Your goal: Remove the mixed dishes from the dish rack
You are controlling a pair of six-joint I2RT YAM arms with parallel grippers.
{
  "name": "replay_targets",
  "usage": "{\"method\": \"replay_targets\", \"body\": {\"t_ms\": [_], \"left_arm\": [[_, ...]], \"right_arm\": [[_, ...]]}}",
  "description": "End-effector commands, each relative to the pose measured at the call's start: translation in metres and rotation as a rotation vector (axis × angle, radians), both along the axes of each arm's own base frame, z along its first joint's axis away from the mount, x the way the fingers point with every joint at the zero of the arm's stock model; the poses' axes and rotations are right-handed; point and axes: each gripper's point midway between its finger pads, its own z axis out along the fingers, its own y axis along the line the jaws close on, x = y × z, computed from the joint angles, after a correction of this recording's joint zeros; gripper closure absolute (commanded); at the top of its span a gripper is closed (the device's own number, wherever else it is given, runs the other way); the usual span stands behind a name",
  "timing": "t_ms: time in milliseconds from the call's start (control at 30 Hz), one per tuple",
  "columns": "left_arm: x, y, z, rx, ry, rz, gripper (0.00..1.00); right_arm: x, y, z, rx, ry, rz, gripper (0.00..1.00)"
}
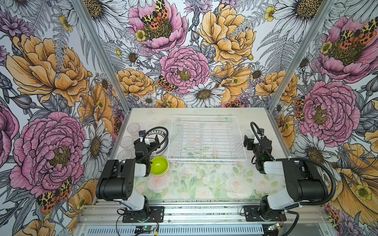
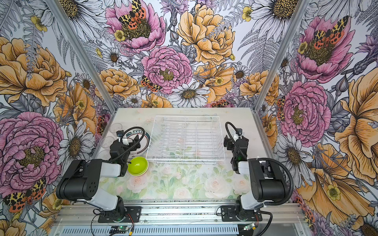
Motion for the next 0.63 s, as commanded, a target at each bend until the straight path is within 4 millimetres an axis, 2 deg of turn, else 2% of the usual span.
{"method": "replay_targets", "body": {"t_ms": [0,600], "left_arm": [[0.0049,0.0015,0.009,0.016,-0.021,0.011,0.01],[0.0047,-0.0014,0.0095,0.045,-0.019,0.024,0.01]], "right_arm": [[0.0021,0.0019,0.0032,-0.01,-0.022,0.008,0.01],[0.0021,0.0016,0.0027,-0.012,-0.02,0.008,0.0]]}}
